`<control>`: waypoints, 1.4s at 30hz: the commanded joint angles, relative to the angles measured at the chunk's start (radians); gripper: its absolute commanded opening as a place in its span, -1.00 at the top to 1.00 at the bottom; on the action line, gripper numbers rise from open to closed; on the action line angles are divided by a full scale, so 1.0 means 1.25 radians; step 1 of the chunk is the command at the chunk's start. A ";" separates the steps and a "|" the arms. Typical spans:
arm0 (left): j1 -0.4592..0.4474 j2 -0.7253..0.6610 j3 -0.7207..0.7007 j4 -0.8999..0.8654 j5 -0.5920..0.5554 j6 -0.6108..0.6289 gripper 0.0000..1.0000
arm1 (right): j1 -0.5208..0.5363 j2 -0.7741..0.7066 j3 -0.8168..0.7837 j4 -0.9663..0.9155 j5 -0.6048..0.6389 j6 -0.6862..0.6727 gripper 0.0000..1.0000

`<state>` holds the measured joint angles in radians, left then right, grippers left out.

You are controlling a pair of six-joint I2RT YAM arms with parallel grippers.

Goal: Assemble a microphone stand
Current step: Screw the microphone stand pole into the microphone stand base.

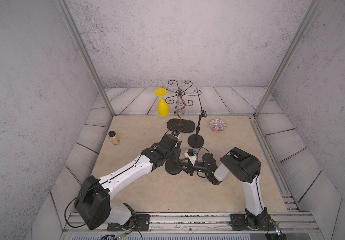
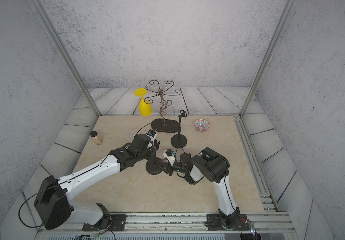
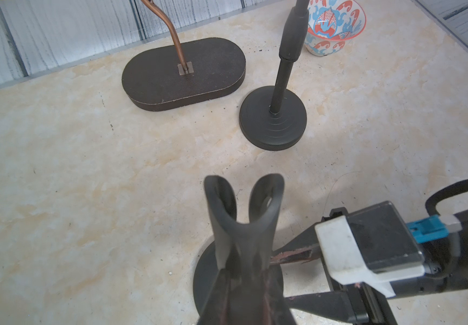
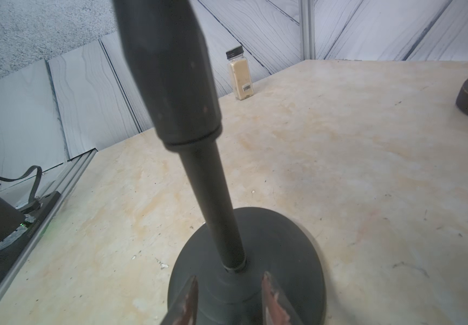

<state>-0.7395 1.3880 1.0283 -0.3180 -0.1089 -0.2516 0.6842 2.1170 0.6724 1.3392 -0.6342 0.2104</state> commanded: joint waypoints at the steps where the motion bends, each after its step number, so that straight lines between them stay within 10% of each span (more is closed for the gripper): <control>1: 0.000 0.014 -0.030 -0.091 0.043 -0.021 0.93 | 0.005 -0.011 0.037 0.019 -0.012 0.009 0.25; 8: 0.000 -0.005 -0.052 -0.088 0.038 -0.034 0.93 | 0.010 -0.002 0.109 -0.029 -0.011 0.005 0.34; 15: 0.000 -0.013 -0.067 -0.082 0.045 -0.039 0.93 | 0.030 -0.002 0.094 -0.049 0.092 -0.033 0.88; 26: 0.001 -0.038 -0.115 -0.057 0.041 -0.065 0.93 | 0.357 0.139 0.123 0.049 1.221 -0.128 1.00; 30: 0.014 -0.048 -0.137 -0.047 0.044 -0.074 0.93 | 0.381 0.147 0.151 0.048 1.094 -0.074 0.94; 36: 0.022 -0.061 -0.142 -0.044 0.040 -0.067 0.93 | 0.298 0.027 0.033 0.050 0.538 -0.057 -0.08; 42: 0.034 -0.058 -0.143 -0.040 0.042 -0.062 0.93 | 0.139 -0.060 -0.034 0.033 0.127 -0.029 -0.14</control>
<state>-0.7021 1.2854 0.8986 -0.2268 -0.1287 -0.3035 0.9321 2.1094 0.6353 1.3918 -0.1314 0.1402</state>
